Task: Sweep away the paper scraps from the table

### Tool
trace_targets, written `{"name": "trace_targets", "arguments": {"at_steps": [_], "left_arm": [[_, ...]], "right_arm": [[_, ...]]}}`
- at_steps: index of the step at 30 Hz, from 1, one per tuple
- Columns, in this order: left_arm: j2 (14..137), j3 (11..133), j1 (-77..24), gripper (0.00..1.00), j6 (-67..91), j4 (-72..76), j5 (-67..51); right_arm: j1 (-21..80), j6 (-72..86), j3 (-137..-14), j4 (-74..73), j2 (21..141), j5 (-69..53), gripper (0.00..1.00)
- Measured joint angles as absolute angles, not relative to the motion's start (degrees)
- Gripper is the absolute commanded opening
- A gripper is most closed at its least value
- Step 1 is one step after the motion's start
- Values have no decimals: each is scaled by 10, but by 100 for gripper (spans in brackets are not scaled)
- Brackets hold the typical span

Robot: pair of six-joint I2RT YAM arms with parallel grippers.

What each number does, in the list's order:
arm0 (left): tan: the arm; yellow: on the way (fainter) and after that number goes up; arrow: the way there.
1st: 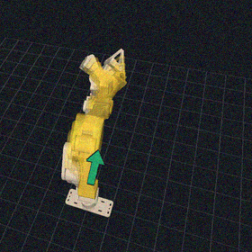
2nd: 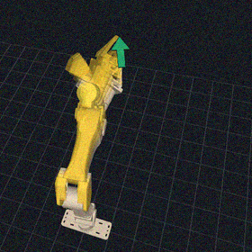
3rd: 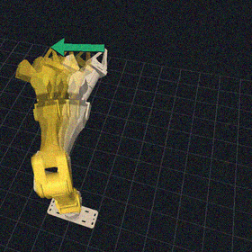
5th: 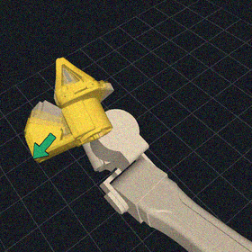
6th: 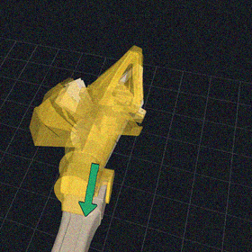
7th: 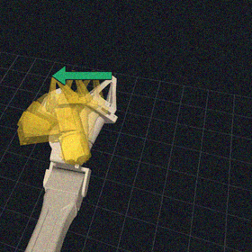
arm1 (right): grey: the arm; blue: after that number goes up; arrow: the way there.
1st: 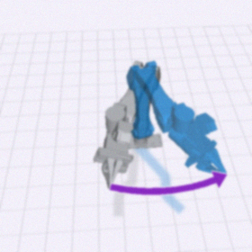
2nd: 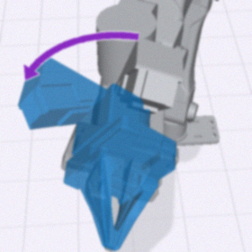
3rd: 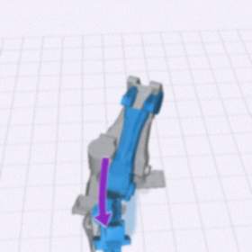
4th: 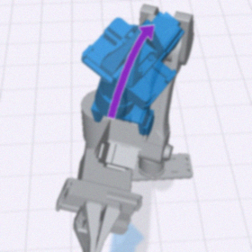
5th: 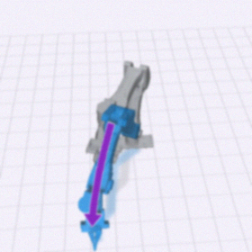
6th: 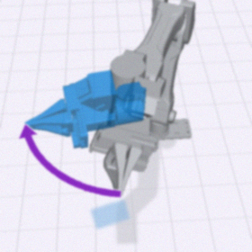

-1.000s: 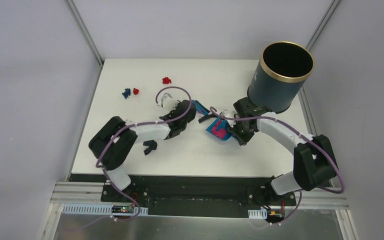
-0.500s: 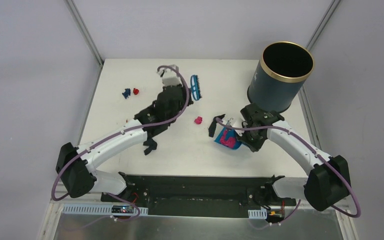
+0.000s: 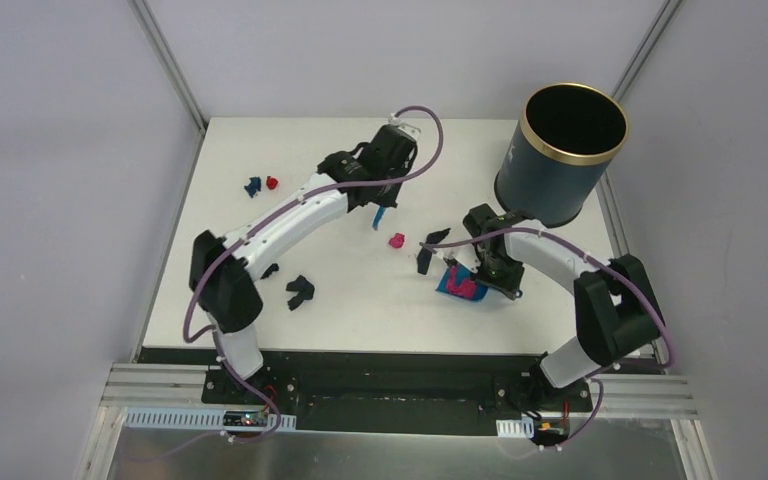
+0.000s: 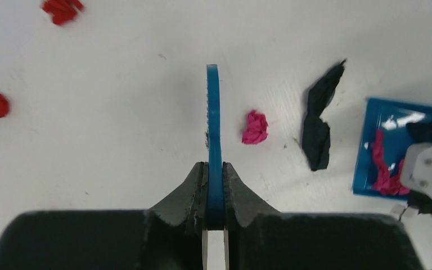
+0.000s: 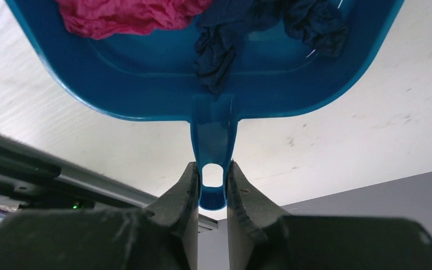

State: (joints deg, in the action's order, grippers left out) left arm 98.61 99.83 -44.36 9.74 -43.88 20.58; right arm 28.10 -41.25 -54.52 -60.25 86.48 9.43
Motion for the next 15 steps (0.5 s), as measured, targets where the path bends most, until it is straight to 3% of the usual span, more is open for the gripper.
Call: {"name": "trace_targets", "arguments": {"at_steps": [9,15], "left_arm": [[1134,1072,-408,0,97,-545,98],[1179,1123,-399,0,110,-538,37]], "right_arm": [[279,-393,-630,-565,975,109,0],[279,-378,-669,-564,1019,109,0]]}}
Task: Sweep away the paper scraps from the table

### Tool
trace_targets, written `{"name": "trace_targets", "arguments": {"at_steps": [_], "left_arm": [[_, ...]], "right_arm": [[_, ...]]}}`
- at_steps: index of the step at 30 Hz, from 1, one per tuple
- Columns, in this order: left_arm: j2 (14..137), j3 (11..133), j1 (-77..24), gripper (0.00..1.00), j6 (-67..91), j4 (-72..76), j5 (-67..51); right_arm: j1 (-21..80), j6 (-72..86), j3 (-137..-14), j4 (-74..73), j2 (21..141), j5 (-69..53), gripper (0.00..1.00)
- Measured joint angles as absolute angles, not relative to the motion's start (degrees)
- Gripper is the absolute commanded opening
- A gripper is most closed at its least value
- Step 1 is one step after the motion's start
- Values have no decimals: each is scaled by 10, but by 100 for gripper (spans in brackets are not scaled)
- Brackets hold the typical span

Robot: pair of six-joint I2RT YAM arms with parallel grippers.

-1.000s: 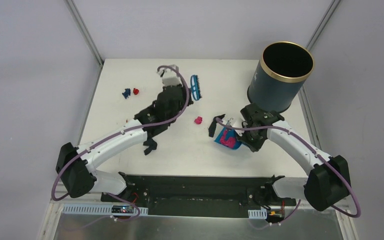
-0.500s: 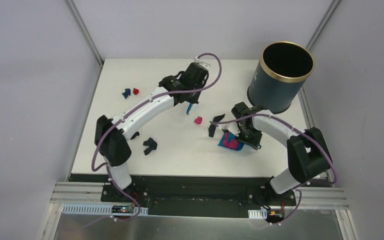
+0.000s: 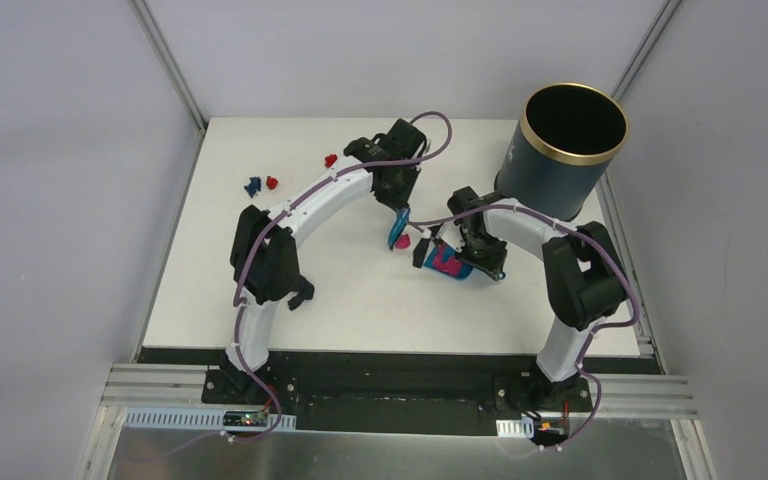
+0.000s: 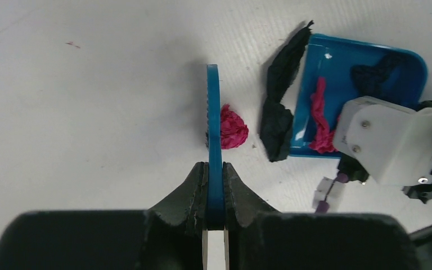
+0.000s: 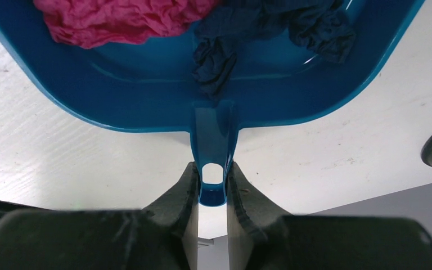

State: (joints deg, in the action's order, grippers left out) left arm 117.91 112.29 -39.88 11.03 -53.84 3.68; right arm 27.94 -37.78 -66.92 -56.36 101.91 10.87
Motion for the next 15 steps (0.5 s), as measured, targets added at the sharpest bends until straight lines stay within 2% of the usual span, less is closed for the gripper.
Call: {"name": "trace_targets", "arguments": {"at_steps": [15], "left_arm": [[1206,1083,-396,0,199,-406,-126]], "right_arm": [[302,-371,-675,-561,1038,107,0]]}}
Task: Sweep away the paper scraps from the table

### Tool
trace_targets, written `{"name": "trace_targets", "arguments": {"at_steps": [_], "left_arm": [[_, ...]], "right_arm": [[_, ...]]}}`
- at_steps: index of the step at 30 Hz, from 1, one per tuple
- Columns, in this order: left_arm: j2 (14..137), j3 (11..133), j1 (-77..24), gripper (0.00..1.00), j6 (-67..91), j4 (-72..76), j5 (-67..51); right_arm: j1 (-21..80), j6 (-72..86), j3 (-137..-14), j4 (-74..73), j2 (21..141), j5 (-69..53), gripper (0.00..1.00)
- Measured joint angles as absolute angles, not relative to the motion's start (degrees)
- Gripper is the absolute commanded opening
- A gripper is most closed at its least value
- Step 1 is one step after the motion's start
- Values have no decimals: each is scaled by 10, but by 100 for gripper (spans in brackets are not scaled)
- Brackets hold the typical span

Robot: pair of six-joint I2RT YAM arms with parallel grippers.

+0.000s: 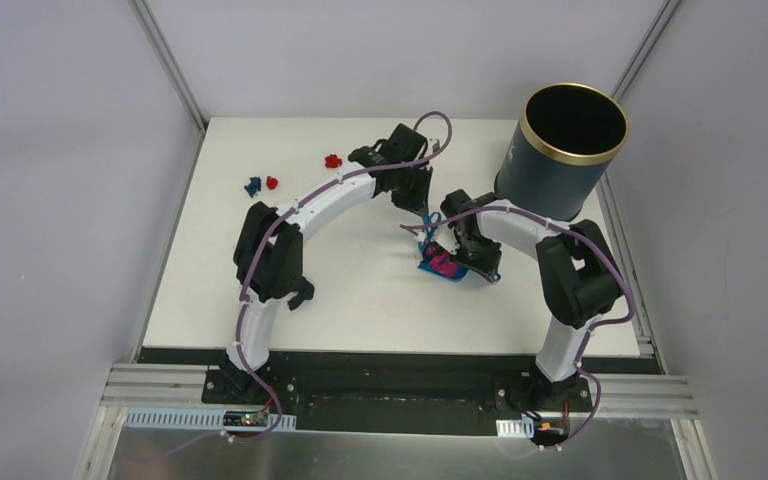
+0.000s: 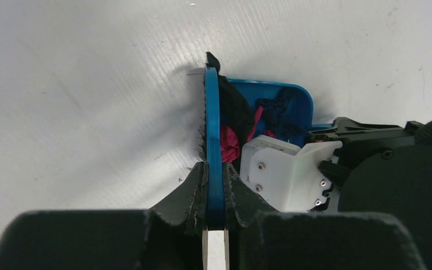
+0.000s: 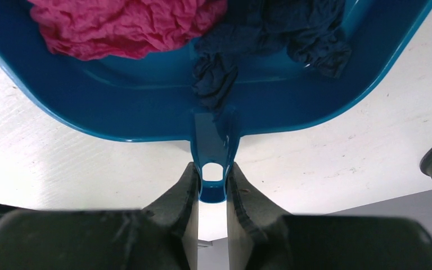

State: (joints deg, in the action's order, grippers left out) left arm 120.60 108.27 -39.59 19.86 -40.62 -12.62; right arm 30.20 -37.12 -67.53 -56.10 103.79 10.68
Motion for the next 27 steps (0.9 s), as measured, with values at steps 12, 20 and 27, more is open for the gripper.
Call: {"name": "trace_targets", "arguments": {"at_steps": [12,20,27], "left_arm": [[1156,1032,-389,0,225,-387,-144],[1052,1030,-389,0,230,-420,-122],[1016,1031,-389,0,216,-449,-89]], "right_arm": [[293,-355,-641,-507,994,64,0],[286,-345,-627,-462,961,27,0],[286,-337,-614,-448,938,9,0]]}}
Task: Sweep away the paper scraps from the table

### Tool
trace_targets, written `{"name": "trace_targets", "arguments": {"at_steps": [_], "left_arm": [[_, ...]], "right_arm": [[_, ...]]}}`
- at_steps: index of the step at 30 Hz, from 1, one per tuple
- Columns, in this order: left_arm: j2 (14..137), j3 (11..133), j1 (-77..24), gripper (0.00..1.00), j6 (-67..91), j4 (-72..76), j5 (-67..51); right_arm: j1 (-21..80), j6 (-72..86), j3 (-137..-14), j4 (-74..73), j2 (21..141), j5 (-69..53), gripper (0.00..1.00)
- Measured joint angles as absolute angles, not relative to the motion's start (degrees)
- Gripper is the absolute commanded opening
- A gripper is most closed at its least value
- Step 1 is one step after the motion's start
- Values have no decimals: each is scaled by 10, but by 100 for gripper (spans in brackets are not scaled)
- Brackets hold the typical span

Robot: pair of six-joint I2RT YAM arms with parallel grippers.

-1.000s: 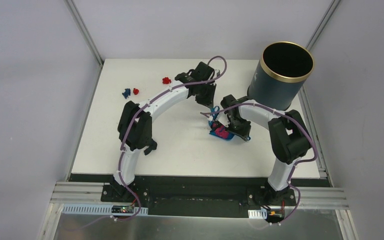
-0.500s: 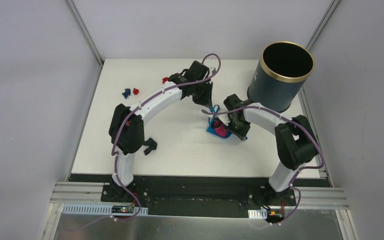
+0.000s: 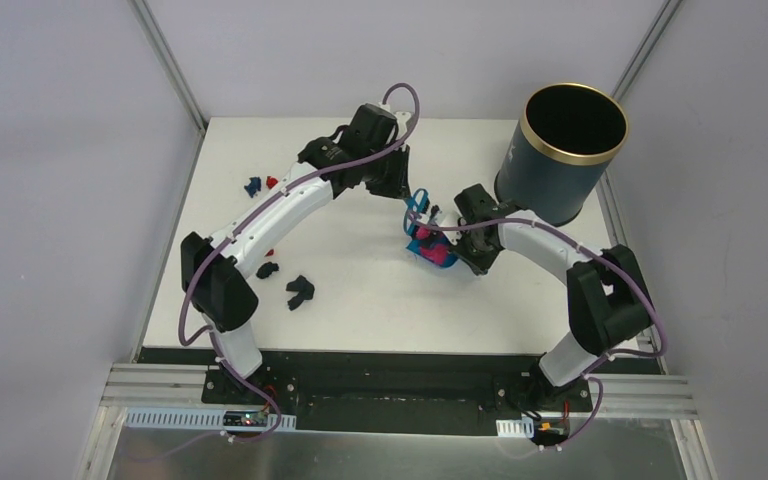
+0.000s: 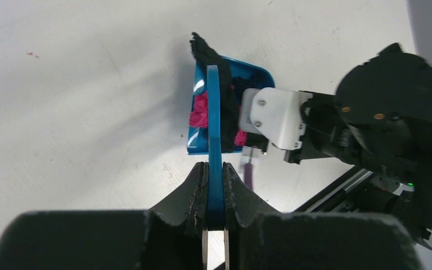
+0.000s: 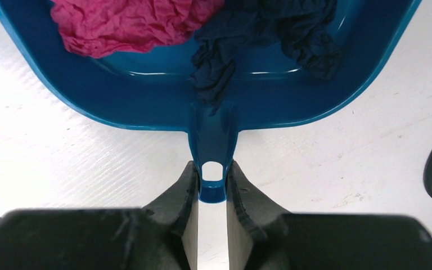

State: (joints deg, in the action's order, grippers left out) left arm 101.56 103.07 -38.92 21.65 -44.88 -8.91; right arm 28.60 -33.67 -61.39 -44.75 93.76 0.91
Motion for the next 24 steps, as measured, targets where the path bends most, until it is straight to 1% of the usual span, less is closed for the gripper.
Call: {"name": "trace_targets", "arguments": {"at_steps": [3,6,11,14,19,24], "left_arm": [[1001,1028,-389,0,205,-456,-67],[957,1008,-389,0,192,-455,-28],[825,927,-389,0,161,-445,69],[770,869,-381,0,152,-436,97],[759,760,-375,0,143,-427,109],[764,674,-375,0,134,-423,109]], "right_arm": [[286,-332,-610,-447,910,-6,0],[284,-328,-605,-435,886,-22,0],[281,-319,-594,-427,865,-52,0],[281,-316,-593,-425,863,-58,0],[286,-315,-607,-452,860,-66,0],[286,-311,-674,-507,860,-78,0]]}}
